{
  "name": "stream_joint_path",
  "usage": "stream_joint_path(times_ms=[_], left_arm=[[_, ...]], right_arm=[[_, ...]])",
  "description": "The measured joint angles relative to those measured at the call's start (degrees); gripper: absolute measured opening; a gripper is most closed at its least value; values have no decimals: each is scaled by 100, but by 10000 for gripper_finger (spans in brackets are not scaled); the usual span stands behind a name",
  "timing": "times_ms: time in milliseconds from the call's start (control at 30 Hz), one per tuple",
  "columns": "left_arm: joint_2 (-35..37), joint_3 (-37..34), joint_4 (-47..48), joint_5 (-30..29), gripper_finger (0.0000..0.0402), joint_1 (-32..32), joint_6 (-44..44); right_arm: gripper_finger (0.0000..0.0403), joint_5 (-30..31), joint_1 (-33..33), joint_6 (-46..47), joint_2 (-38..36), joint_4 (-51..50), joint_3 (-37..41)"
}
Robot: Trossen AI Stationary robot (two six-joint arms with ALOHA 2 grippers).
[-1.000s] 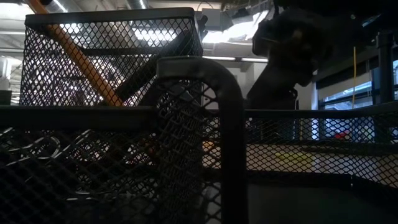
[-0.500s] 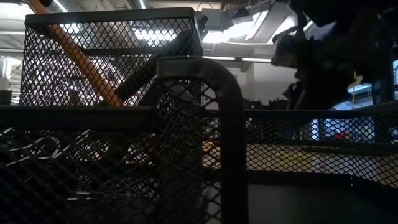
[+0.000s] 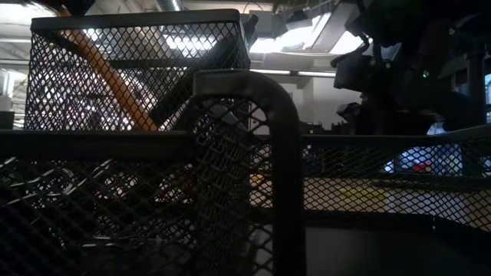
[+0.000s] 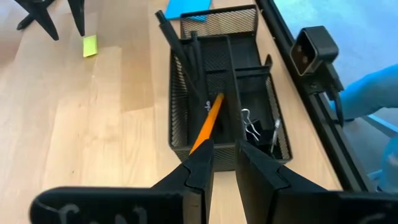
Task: Pick and place office supplies into organizer
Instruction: Put the green eraser into the black desk organizer
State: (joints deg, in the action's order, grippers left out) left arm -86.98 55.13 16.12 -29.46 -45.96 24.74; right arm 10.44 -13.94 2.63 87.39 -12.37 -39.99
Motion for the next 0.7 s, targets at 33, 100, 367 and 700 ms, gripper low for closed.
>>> stream_joint_path(times_ms=[33,100,367,700], left_arm=[[0,0,0,-2,57,14,6],[0,0,0,-2,57,39,19],[0,0,41,-4,57,93,52],[0,0,39,-7,57,95,103]], right_arm=[[181,-1,15,-2,8,0,0],[181,-113,25,-14,33,11,0],[181,-219,12,329,405,135,-7],[182,-678,-1,744,610,238,-15]])
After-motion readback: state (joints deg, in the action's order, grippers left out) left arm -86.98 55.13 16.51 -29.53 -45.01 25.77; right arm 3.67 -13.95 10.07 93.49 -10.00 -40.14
